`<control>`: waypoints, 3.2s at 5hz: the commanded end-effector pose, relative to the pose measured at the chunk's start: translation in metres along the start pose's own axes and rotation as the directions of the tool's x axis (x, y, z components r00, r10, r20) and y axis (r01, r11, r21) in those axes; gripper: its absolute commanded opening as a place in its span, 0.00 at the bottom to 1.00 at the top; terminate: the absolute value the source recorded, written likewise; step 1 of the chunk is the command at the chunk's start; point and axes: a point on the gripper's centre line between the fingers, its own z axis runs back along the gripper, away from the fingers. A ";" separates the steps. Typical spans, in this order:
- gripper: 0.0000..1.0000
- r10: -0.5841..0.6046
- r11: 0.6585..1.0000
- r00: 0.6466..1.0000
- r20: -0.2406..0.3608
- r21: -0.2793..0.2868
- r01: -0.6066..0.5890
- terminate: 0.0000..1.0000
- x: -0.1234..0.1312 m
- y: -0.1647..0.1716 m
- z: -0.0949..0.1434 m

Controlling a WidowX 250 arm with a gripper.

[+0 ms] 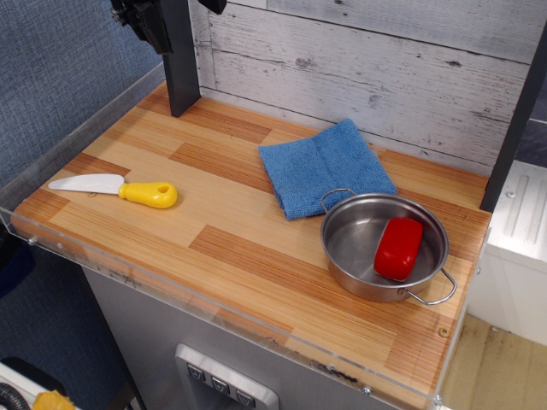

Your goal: Move the yellow knife on top of the blue cloth

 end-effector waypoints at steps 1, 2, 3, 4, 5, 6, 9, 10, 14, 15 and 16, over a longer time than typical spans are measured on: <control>1.00 0.000 1.000 1.000 0.000 0.000 0.000 0.00 0.000 0.000 0.000; 1.00 0.183 0.981 0.983 0.003 0.067 -0.182 0.00 0.006 0.032 -0.005; 1.00 0.302 0.947 0.953 -0.004 0.117 -0.299 0.00 0.005 0.053 -0.012; 1.00 0.371 0.918 0.928 0.001 0.151 -0.367 0.00 0.003 0.077 -0.018; 1.00 0.389 0.912 0.921 -0.025 0.154 -0.381 0.00 0.001 0.092 -0.034; 1.00 0.398 0.907 0.916 -0.039 0.167 -0.387 0.00 0.004 0.103 -0.055; 1.00 0.367 0.915 0.929 -0.050 0.197 -0.352 0.00 0.003 0.097 -0.108; 1.00 0.372 0.910 0.927 -0.053 0.221 -0.352 0.00 0.002 0.094 -0.125; 0.00 0.344 0.900 0.939 -0.019 0.292 -0.324 0.00 -0.004 0.100 -0.147; 0.00 0.317 0.910 0.948 -0.018 0.288 -0.299 0.00 -0.004 0.104 -0.141; 0.00 0.289 0.920 0.957 -0.012 0.281 -0.274 0.00 -0.001 0.108 -0.131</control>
